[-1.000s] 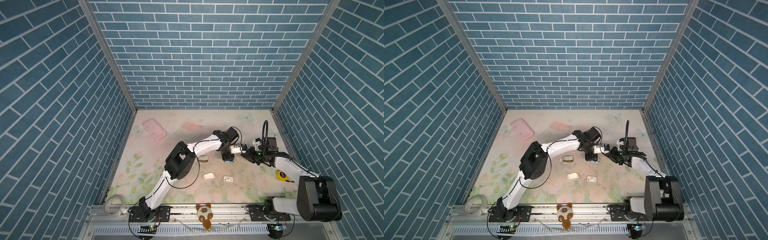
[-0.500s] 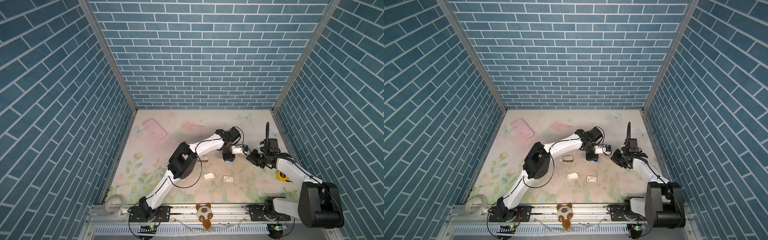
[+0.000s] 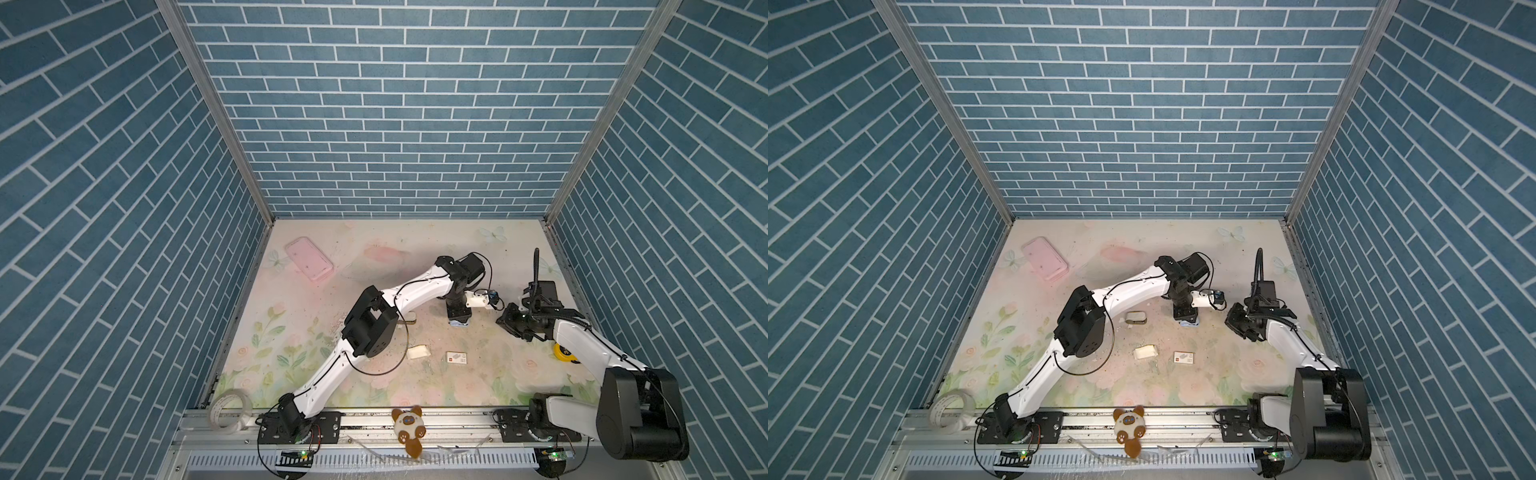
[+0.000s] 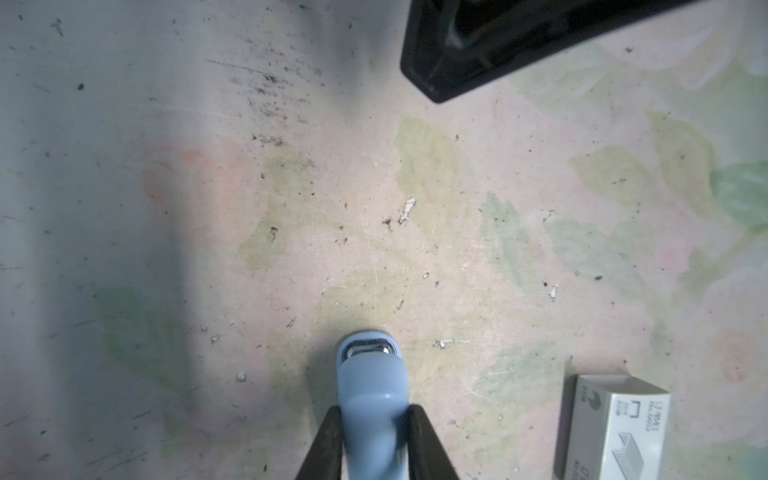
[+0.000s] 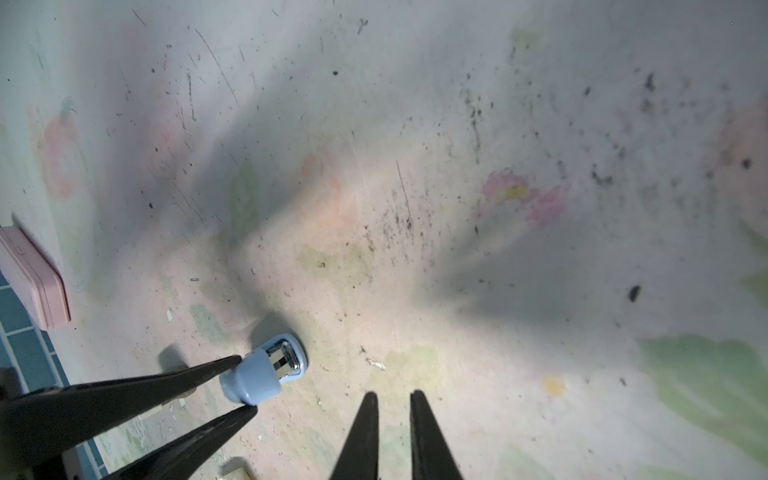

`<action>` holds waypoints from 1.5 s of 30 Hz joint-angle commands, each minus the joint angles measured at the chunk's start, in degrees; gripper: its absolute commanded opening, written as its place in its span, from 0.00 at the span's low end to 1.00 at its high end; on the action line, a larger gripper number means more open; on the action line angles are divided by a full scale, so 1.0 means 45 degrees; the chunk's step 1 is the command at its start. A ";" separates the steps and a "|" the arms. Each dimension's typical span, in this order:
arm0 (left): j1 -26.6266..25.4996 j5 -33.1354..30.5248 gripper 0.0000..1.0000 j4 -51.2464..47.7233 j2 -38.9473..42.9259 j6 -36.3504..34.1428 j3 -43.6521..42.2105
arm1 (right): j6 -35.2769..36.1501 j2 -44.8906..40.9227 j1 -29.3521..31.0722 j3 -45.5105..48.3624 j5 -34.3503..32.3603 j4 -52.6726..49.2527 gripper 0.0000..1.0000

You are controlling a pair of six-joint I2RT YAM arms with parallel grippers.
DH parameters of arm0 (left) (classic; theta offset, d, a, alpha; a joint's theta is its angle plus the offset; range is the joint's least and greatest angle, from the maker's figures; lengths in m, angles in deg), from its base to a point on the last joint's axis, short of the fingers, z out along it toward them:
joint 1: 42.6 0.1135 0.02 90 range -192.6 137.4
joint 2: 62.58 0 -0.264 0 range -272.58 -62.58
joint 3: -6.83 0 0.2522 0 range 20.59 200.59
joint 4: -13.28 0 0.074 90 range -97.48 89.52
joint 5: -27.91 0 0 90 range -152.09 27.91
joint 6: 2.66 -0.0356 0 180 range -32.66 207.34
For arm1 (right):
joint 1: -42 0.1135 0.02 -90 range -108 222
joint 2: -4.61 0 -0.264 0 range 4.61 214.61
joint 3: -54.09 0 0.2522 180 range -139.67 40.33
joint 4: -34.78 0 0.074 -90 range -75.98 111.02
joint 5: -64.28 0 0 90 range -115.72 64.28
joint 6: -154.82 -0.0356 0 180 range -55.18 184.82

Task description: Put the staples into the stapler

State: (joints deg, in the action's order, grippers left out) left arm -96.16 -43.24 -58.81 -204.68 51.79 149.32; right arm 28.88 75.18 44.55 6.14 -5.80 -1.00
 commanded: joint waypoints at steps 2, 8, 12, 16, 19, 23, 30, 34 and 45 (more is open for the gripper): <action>-0.0258 -0.0556 0.06 -0.1848 -0.1192 -0.0268 -0.0302 | 0.0307 -0.0270 -0.0076 0.0115 -0.0285 -0.0349 0.17; -0.0356 -0.0542 0.06 -0.3095 -0.2099 -0.0402 0.0936 | 0.0351 -0.0271 -0.0093 0.0129 -0.0228 -0.0343 0.17; -0.0399 -0.0381 0.06 -0.3173 -0.2152 -0.0461 0.0924 | 0.0422 -0.0310 -0.0087 0.0141 -0.0228 -0.0363 0.17; -0.0387 -0.0411 0.06 -0.3077 -0.2061 -0.0459 0.0896 | 0.0497 -0.0252 -0.0097 0.0155 -0.0228 -0.0361 0.17; -0.0391 -0.0512 0.08 -0.2974 -0.1909 -0.0420 0.0954 | 0.0490 -0.0266 -0.0119 0.0127 -0.0303 -0.0367 0.17; -0.0401 -0.0681 0.12 -0.2828 -0.1547 -0.0367 0.0937 | 0.0468 -0.0349 -0.0117 0.0152 -0.0404 -0.0270 0.17; -0.0392 -0.0925 0.18 -0.2572 -0.0736 -0.0362 0.0787 | 0.0545 -0.0271 -0.0153 0.0146 -0.0375 -0.0152 0.18; -0.0399 -0.0929 0.19 -0.2534 -0.0385 -0.0343 0.0717 | 0.0571 -0.0271 -0.0156 0.0131 -0.0345 -0.0149 0.18; -0.0386 -0.0918 0.26 -0.2213 0.0276 -0.0114 0.0364 | 0.0694 -0.0495 -0.0175 0.0142 -0.0394 -0.0282 0.19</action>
State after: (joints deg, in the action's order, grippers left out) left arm -97.62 -46.63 -66.39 -205.27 50.70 152.44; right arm 30.36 74.43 44.17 6.14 -6.67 -1.00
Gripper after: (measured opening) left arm 0.262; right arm 0.191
